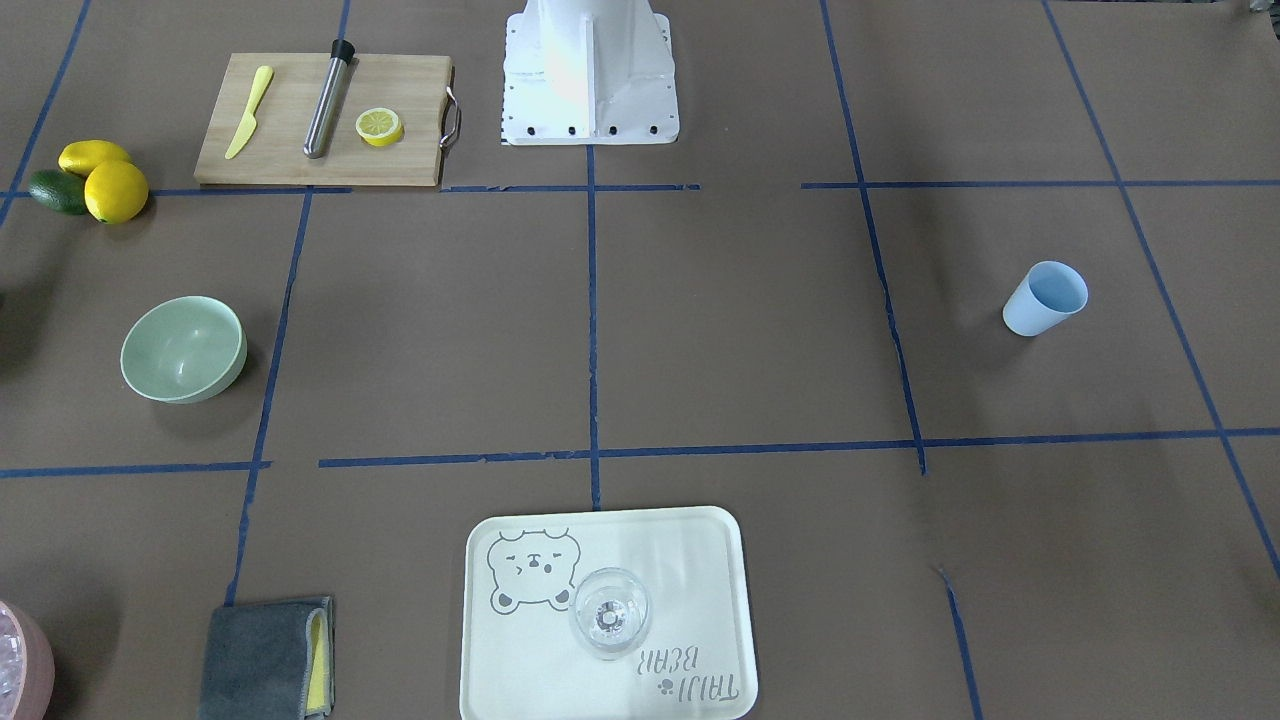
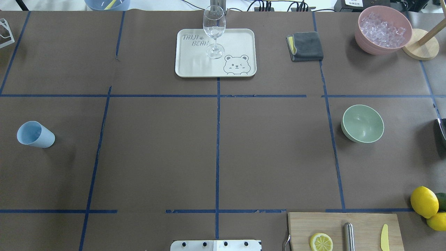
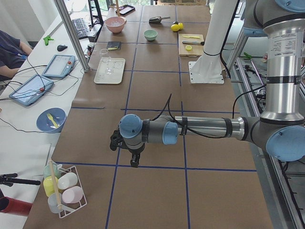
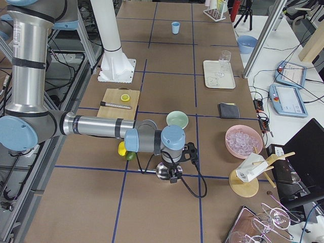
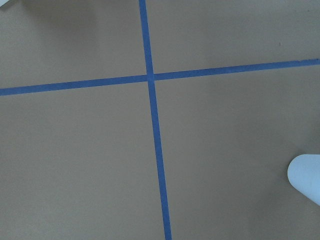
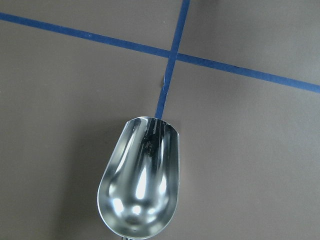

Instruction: Pour ice into bowl

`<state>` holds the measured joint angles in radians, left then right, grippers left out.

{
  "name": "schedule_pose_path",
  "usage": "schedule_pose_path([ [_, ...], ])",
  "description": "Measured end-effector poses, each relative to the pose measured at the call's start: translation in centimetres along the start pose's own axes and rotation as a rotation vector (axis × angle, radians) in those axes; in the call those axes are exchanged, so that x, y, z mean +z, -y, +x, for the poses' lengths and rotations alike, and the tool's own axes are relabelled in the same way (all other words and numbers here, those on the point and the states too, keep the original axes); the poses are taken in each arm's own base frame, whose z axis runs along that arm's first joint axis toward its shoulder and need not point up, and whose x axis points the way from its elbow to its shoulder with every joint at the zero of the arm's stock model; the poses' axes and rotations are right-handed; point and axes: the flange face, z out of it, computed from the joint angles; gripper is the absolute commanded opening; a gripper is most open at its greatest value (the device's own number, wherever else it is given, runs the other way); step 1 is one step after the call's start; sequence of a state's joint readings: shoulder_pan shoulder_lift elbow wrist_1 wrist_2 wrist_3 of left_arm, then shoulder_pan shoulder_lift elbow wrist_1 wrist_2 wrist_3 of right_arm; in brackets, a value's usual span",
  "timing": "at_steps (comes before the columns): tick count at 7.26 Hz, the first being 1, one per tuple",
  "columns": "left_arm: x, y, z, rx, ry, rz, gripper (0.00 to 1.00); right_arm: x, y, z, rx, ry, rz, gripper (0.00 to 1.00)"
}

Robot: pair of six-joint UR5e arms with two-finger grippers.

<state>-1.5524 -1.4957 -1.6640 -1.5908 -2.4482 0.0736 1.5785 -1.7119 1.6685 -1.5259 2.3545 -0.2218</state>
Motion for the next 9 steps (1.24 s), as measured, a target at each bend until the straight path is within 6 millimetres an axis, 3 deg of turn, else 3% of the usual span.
schedule_pose_path([
  [6,0.0,0.0,0.0,0.001,0.002,0.0,1.0,0.6,-0.1,0.5,0.02,0.004,-0.011,1.0],
  [9,-0.1,0.0,0.1,0.007,0.0,0.003,1.0,-1.6,2.8,-2.8,-0.085,0.001,0.103,1.0],
])
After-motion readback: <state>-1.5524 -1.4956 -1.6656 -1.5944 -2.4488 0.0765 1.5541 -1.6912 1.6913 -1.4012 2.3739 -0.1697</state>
